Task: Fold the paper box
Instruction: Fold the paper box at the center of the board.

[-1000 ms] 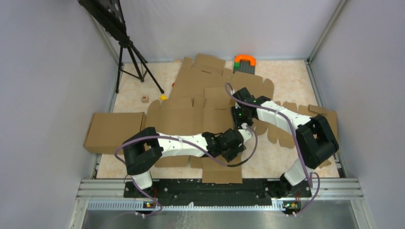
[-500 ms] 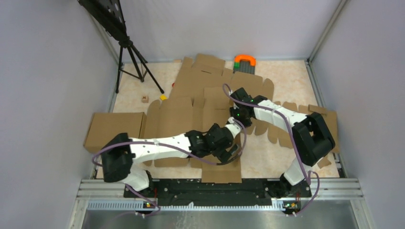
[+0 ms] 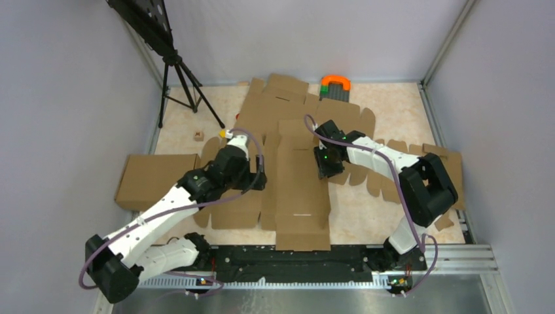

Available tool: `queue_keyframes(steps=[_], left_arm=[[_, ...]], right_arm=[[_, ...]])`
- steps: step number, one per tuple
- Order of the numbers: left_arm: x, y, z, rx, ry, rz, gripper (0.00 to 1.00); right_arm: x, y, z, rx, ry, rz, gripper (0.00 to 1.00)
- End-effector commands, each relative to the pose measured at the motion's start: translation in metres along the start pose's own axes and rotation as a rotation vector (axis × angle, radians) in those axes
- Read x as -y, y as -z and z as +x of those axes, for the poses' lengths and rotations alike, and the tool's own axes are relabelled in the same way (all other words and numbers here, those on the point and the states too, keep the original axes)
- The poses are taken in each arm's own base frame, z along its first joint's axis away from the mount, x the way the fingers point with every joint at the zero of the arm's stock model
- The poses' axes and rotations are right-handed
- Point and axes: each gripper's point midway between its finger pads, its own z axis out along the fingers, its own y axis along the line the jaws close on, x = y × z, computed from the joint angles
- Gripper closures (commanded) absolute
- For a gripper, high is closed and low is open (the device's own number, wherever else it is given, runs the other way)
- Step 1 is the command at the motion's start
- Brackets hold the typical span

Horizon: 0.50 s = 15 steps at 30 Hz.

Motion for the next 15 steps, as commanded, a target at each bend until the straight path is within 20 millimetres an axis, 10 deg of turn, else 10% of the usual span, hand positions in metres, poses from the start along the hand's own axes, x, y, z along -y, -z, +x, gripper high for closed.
queue_keyframes(steps=[1,8,15], left_arm=[[-0.022,0.005,0.007,-0.039,0.135,0.018,0.02],[-0.052,-0.007,0.015,-0.115,0.274,-0.014,0.02],[-0.036,-0.034,0.040,-0.234,0.339,0.120,0.02]], right_arm=[[-0.027,0.006,-0.026,0.071,0.023,-0.072,0.65],[-0.028,0.003,-0.025,0.062,0.025,-0.075,0.65],[-0.030,0.002,-0.023,0.062,0.027,-0.084,0.65]])
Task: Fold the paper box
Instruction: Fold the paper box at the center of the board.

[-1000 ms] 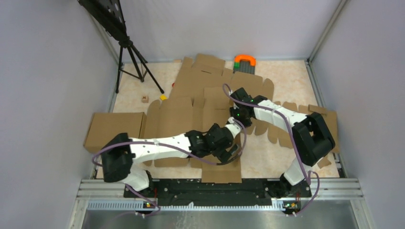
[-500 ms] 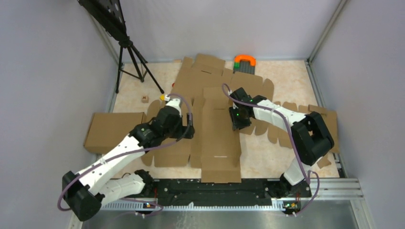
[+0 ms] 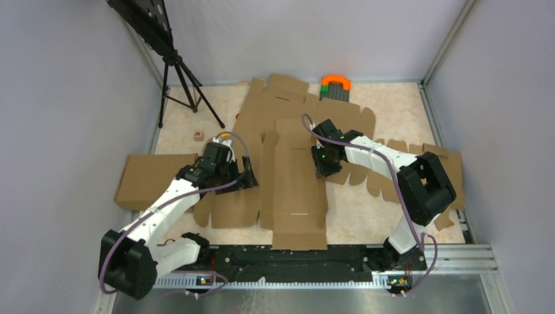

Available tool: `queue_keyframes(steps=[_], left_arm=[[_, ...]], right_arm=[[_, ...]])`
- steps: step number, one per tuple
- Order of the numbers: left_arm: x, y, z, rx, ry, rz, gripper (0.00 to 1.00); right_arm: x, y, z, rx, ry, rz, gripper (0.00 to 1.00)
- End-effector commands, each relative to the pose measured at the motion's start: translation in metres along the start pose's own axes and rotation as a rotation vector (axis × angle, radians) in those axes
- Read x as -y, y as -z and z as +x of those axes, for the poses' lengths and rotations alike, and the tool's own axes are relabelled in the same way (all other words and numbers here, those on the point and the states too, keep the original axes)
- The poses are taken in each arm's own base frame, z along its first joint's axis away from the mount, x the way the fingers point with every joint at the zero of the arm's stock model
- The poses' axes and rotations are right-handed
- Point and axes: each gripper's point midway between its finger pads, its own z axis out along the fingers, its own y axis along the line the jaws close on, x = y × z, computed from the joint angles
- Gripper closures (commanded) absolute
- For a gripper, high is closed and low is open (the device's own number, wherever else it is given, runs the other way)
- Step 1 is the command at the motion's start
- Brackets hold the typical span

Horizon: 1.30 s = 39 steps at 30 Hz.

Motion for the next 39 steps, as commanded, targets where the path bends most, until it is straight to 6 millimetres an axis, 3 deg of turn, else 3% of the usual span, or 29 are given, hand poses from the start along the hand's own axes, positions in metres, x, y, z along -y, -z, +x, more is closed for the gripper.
queue_keyframes(steps=[1,7,16,24,29,34,35,39], left_arm=[[0.020,-0.021,0.017,-0.102,0.035,0.134,0.02],[0.027,-0.040,0.033,-0.172,0.075,0.207,0.02],[0.061,-0.042,0.042,-0.209,0.107,0.459,0.04],[0.074,-0.025,0.030,-0.178,0.054,0.505,0.02],[0.079,-0.034,0.038,-0.244,0.075,0.559,0.06],[0.082,-0.033,0.030,-0.206,0.071,0.562,0.07],[0.084,-0.033,0.030,-0.211,0.072,0.576,0.09],[0.089,-0.042,0.033,-0.255,0.080,0.609,0.34]], right_arm=[[-0.021,0.004,-0.019,0.058,0.015,-0.065,0.65],[-0.025,0.004,-0.019,0.060,0.018,-0.080,0.65],[-0.027,0.005,-0.015,0.059,0.018,-0.105,0.65],[-0.013,0.004,-0.009,0.053,0.020,-0.047,0.68],[-0.016,0.005,-0.009,0.064,0.015,-0.071,0.68],[-0.012,0.005,-0.005,0.060,0.011,-0.067,0.68],[-0.012,0.005,-0.005,0.061,0.011,-0.071,0.68],[-0.014,0.004,-0.004,0.062,0.007,-0.085,0.69]])
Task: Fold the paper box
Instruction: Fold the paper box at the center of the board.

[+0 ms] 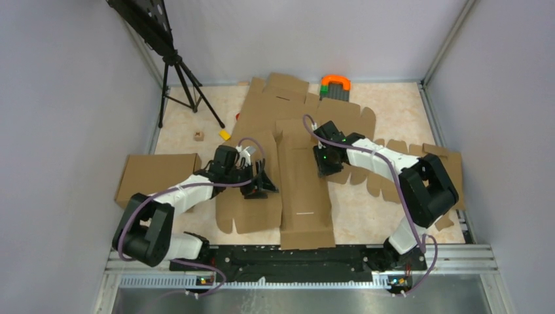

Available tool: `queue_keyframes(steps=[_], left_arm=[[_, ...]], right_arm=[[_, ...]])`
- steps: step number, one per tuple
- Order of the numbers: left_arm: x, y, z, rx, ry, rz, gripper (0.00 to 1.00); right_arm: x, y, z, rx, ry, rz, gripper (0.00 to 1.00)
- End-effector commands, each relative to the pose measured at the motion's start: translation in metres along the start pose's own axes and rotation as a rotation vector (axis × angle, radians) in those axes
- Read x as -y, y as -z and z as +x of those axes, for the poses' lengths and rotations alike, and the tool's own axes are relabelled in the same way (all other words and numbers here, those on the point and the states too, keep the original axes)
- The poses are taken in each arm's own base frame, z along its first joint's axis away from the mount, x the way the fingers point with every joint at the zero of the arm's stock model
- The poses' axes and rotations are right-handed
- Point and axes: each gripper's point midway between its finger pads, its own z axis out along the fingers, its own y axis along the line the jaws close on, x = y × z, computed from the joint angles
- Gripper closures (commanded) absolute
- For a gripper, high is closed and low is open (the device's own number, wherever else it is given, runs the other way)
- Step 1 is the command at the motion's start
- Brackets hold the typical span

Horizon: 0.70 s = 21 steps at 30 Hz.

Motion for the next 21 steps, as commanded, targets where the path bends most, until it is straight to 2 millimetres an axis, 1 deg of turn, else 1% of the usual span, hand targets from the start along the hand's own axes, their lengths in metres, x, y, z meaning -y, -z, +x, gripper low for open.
queue_keyframes(steps=[1,4,7,9,15,19,21], left_arm=[[0.012,-0.012,-0.013,0.003,-0.058,0.070,0.36],[0.002,-0.013,-0.016,0.010,-0.062,0.013,0.37],[-0.001,-0.016,-0.017,0.010,-0.060,-0.002,0.36],[-0.004,-0.021,-0.016,-0.006,-0.052,-0.008,0.37],[-0.001,-0.039,-0.016,-0.027,-0.056,0.005,0.37],[-0.009,-0.048,-0.012,-0.051,-0.044,-0.023,0.37],[-0.017,-0.052,-0.010,-0.067,-0.027,-0.051,0.37]], right_arm=[[-0.021,0.007,-0.001,0.016,-0.004,-0.108,0.69],[-0.019,0.007,-0.001,0.017,-0.001,-0.097,0.69],[-0.019,0.007,-0.002,0.017,0.001,-0.100,0.69],[-0.020,0.006,-0.003,0.018,0.000,-0.107,0.69],[-0.020,0.006,-0.002,0.015,0.001,-0.110,0.69],[-0.020,0.007,-0.002,0.019,0.004,-0.108,0.69],[-0.020,0.007,-0.002,0.022,0.003,-0.108,0.69]])
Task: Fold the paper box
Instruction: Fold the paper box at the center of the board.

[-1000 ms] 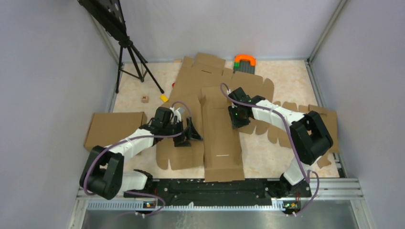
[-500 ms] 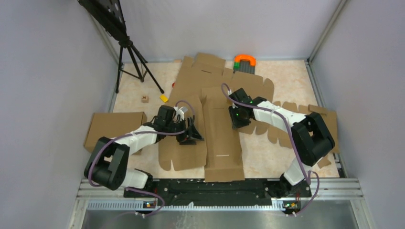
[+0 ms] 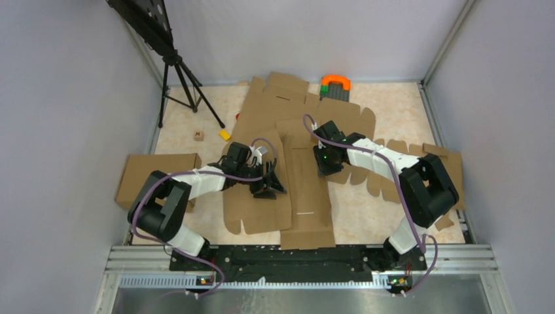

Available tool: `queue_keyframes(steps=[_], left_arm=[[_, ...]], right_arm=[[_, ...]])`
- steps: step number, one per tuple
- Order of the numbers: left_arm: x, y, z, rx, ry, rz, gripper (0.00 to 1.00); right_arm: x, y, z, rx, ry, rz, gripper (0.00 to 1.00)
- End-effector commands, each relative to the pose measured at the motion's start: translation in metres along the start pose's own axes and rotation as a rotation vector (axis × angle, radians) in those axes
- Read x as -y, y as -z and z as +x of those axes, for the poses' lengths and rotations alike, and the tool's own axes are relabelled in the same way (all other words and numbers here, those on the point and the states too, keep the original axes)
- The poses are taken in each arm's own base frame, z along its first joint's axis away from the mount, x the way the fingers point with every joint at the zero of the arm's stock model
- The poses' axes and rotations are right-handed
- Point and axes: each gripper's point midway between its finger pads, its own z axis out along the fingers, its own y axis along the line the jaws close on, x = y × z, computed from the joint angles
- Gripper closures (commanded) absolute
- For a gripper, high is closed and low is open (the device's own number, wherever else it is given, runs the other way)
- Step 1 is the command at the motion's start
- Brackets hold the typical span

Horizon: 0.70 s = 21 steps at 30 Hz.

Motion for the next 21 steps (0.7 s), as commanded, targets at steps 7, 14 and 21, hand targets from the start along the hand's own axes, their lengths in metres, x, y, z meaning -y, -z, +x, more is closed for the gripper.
queue_keyframes(steps=[7,14,21], left_arm=[[-0.056,-0.028,-0.004,-0.024,0.046,-0.215,0.30],[-0.039,-0.008,-0.004,0.012,0.021,-0.242,0.32],[-0.024,0.028,-0.034,0.165,-0.049,-0.346,0.51]], right_arm=[[-0.021,0.007,-0.002,0.022,0.002,-0.107,0.70],[-0.019,0.007,-0.003,0.025,0.019,-0.101,0.71],[-0.014,0.009,-0.001,0.033,0.031,-0.097,0.74]])
